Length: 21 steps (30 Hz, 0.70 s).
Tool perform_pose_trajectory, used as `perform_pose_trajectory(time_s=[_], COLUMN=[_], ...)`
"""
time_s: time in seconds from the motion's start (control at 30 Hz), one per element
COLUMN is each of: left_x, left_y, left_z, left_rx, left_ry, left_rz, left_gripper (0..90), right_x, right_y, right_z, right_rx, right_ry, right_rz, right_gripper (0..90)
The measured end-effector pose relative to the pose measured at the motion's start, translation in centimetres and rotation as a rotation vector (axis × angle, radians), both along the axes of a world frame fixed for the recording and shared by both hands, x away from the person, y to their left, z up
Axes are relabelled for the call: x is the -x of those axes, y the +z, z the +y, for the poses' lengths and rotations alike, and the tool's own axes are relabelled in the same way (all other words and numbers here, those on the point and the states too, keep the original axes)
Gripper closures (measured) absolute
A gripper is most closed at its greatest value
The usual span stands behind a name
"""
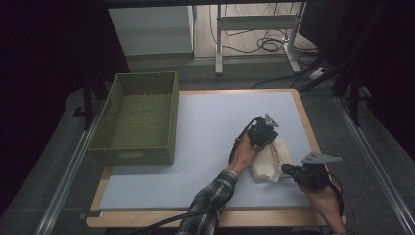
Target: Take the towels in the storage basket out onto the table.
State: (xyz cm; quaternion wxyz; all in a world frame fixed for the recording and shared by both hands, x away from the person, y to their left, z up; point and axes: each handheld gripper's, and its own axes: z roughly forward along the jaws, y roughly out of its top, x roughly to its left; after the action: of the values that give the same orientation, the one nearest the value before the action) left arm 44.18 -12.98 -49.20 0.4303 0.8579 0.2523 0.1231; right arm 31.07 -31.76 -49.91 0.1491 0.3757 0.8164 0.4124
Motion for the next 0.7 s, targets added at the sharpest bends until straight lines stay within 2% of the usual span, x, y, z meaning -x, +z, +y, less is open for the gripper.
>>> perform_pose_trajectory(time_s=[0.13, 0.23, 0.3, 0.5, 0.53, 0.7], left_x=[-0.3, -0.3, -0.3, -0.2, -0.1, 0.3], left_y=[-0.4, -0.6, -0.5, 0.5, 0.6, 1.0], left_z=[-0.8, -0.9, -0.7, 0.6, 0.9, 2.7], left_rx=[0.002, 0.018, 0.032, 0.033, 0.044, 0.012], left_ry=[0.003, 0.021, 0.037, 0.061, 0.067, 0.071], left_rz=[0.011, 0.015, 0.013, -0.015, -0.013, -0.012], left_gripper=[86.1, 72.4, 62.8, 47.7, 46.7, 41.9], right_x=[-0.1, -0.3, -0.3, 0.5, 0.6, 1.3], right_y=[-0.3, -0.5, -0.6, -0.3, -0.2, 0.4], right_z=[-0.5, -1.0, -1.3, -3.1, -3.5, -5.6], right_rx=[0.006, 0.01, 0.019, 0.065, 0.071, 0.059], right_ry=[-0.014, -0.03, -0.043, -0.083, -0.094, -0.135], right_rz=[0.002, 0.006, 0.01, -0.005, -0.006, 0.005], right_gripper=[83.7, 80.3, 73.9, 67.8, 67.6, 67.8])
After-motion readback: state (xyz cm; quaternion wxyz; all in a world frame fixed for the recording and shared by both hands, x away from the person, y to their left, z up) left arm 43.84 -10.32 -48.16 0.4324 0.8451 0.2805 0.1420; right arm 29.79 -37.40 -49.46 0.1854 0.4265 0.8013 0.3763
